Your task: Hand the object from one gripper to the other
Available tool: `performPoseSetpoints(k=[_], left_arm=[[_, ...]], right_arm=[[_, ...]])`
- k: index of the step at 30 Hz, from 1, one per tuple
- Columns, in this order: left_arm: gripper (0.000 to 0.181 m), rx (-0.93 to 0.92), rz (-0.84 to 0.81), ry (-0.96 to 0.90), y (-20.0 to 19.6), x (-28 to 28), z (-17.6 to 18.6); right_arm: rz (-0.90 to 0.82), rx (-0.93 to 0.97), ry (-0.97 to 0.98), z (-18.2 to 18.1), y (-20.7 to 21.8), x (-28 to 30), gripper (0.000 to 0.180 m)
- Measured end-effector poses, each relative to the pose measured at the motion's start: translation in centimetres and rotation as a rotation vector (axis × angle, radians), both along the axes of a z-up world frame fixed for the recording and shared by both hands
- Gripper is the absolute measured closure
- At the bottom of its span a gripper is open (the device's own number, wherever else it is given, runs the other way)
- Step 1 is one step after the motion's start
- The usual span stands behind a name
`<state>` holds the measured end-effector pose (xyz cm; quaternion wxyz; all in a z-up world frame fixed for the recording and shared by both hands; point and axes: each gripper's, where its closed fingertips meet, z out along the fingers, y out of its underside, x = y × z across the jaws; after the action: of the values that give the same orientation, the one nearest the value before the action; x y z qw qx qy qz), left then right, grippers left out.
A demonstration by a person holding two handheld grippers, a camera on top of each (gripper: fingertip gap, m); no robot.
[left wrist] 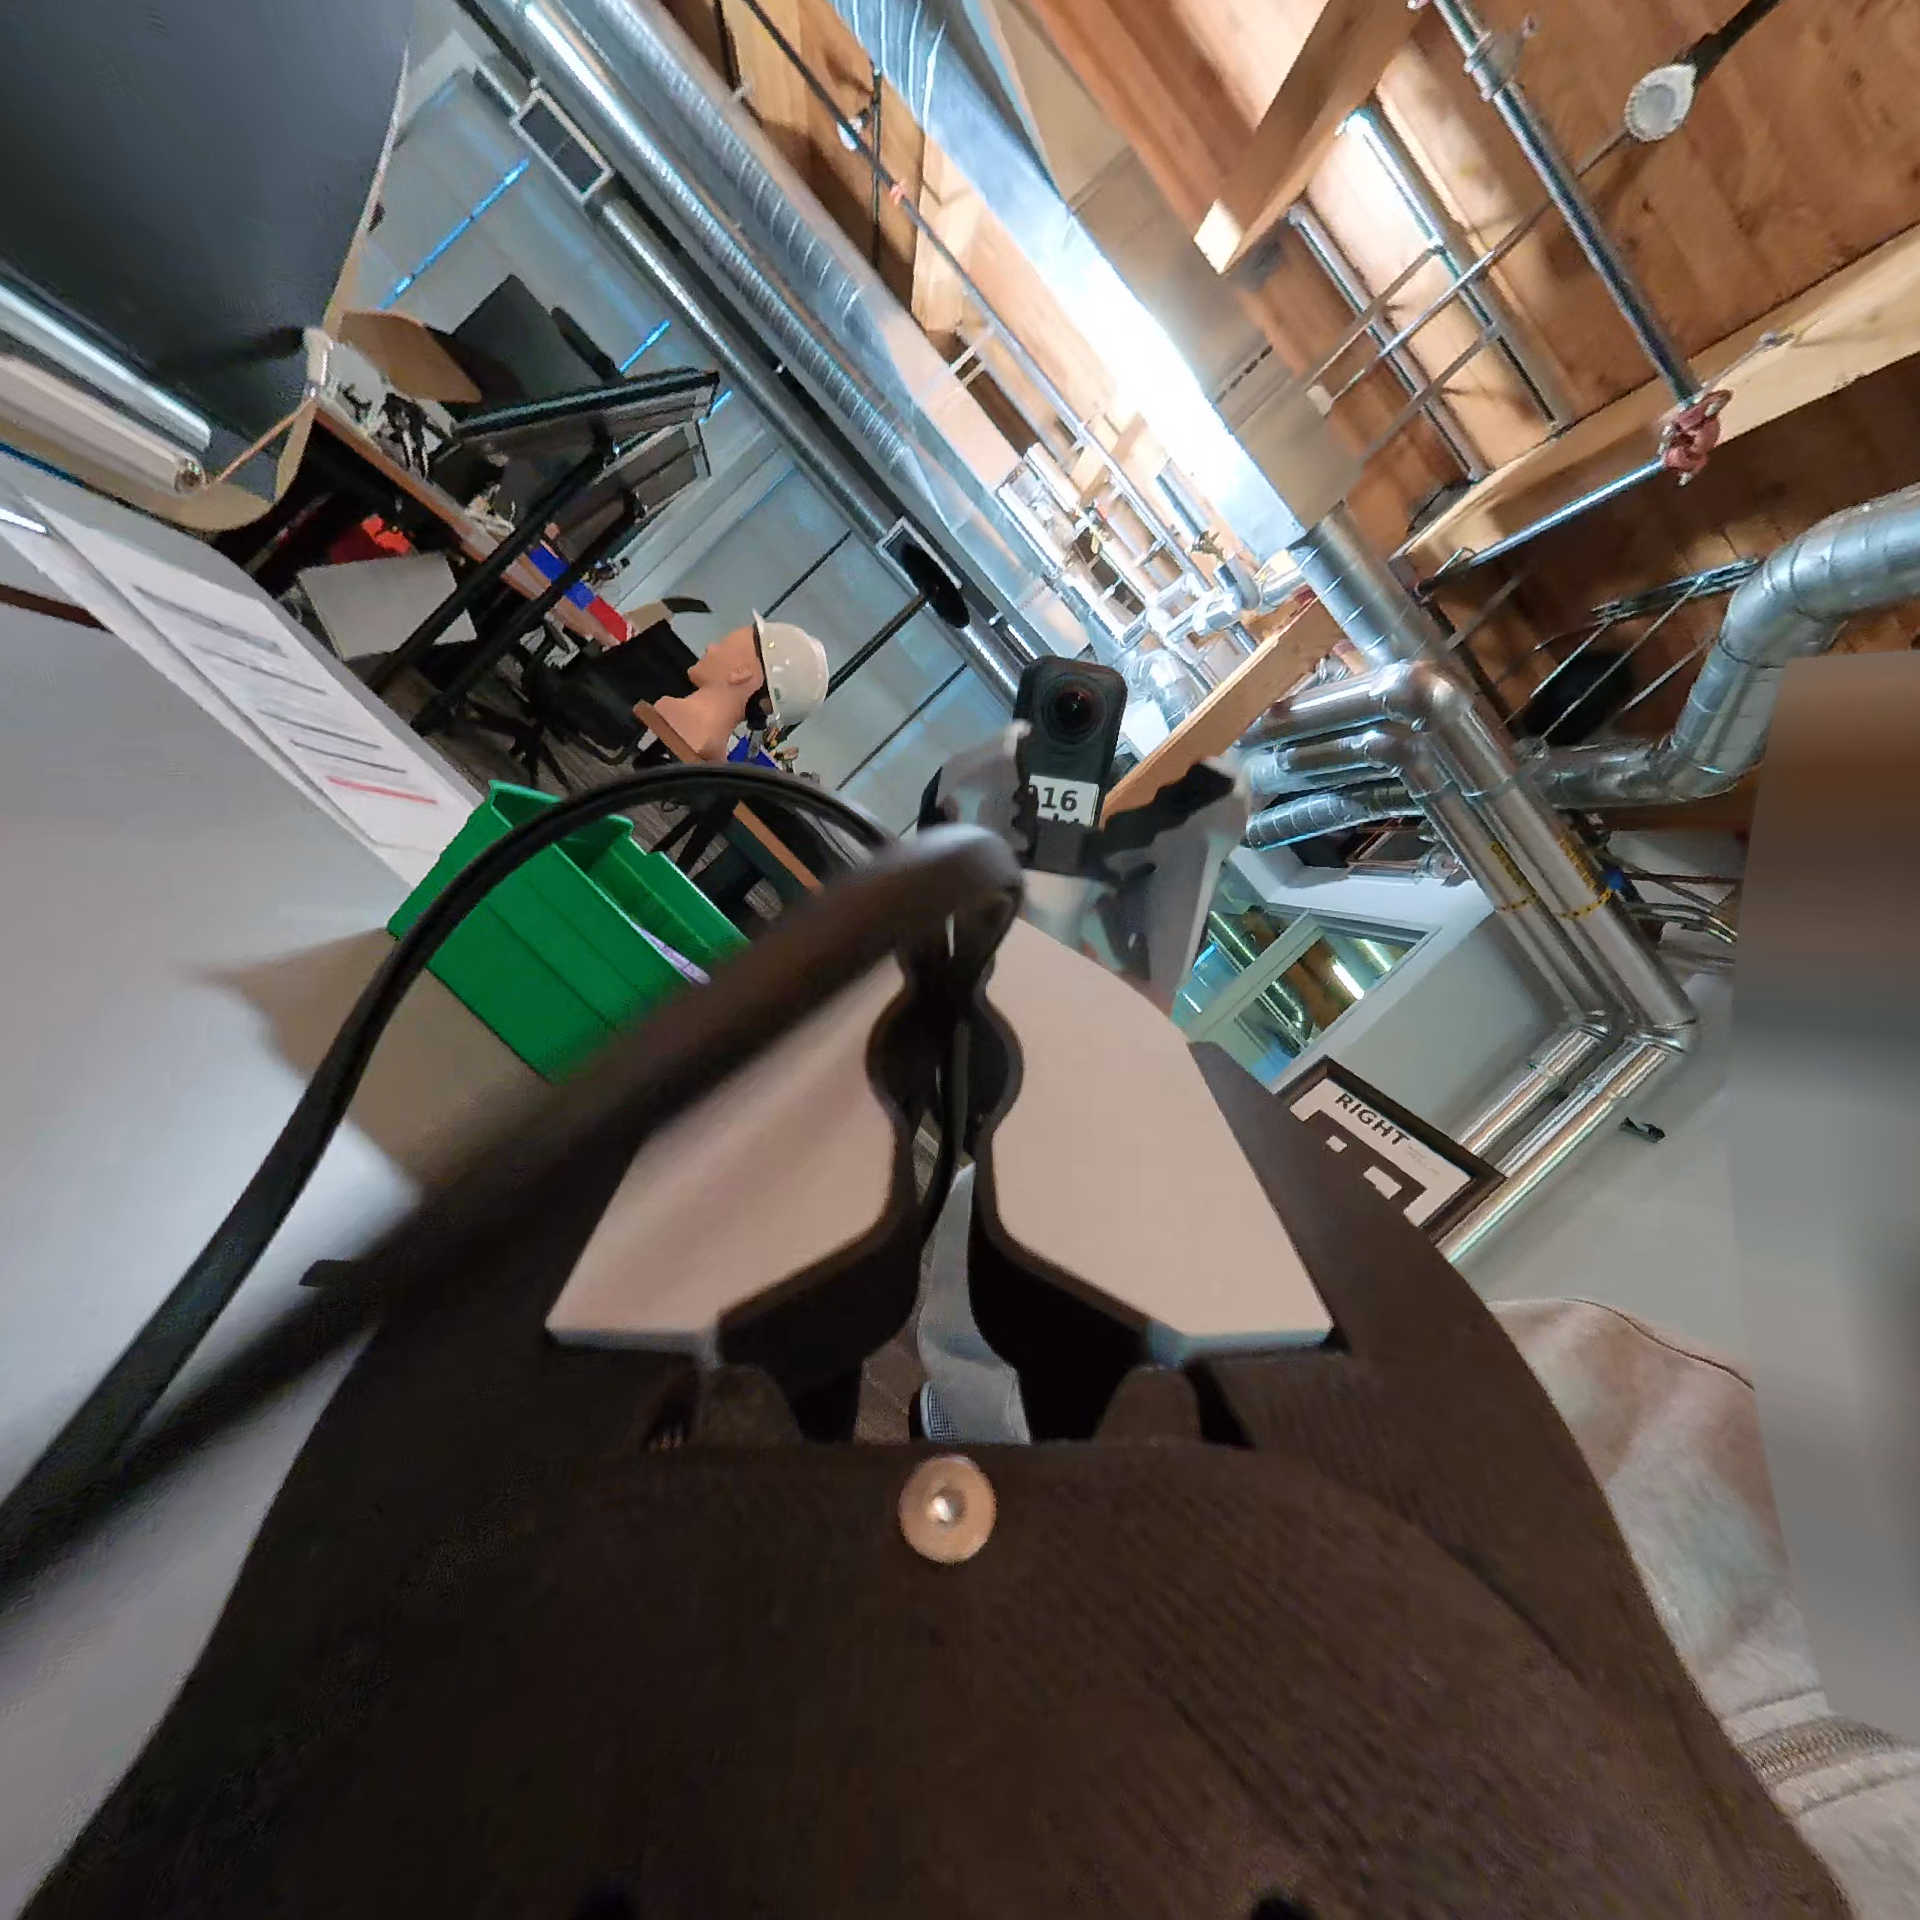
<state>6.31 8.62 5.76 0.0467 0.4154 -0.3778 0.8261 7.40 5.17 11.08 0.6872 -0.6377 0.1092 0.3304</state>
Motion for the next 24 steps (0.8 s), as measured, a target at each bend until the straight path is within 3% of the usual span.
performPoseSetpoints(k=[6,10,15,18,24], left_arm=[[0.178,0.006,0.009,-0.067,0.1,-0.9,1.9],[0.179,0.029,-0.017,-0.117,-0.6,-1.8,3.1],[0.178,0.081,-0.060,-0.160,-2.1,-2.7,3.9],[0.178,0.094,-0.061,-0.171,-2.3,-2.9,4.1],[0.178,0.096,-0.051,-0.177,-2.4,-3.0,4.3]], right_arm=[[0.105,-0.189,-0.224,-4.4,2.2,-3.7,0.148],[0.152,-0.225,-0.315,-5.9,2.8,-5.2,0.150],[0.214,-0.189,-0.254,-5.5,2.8,-6.3,0.154],[0.260,-0.169,-0.206,-5.2,2.5,-6.8,0.167],[0.289,-0.169,-0.188,-5.3,2.5,-7.2,0.166]])
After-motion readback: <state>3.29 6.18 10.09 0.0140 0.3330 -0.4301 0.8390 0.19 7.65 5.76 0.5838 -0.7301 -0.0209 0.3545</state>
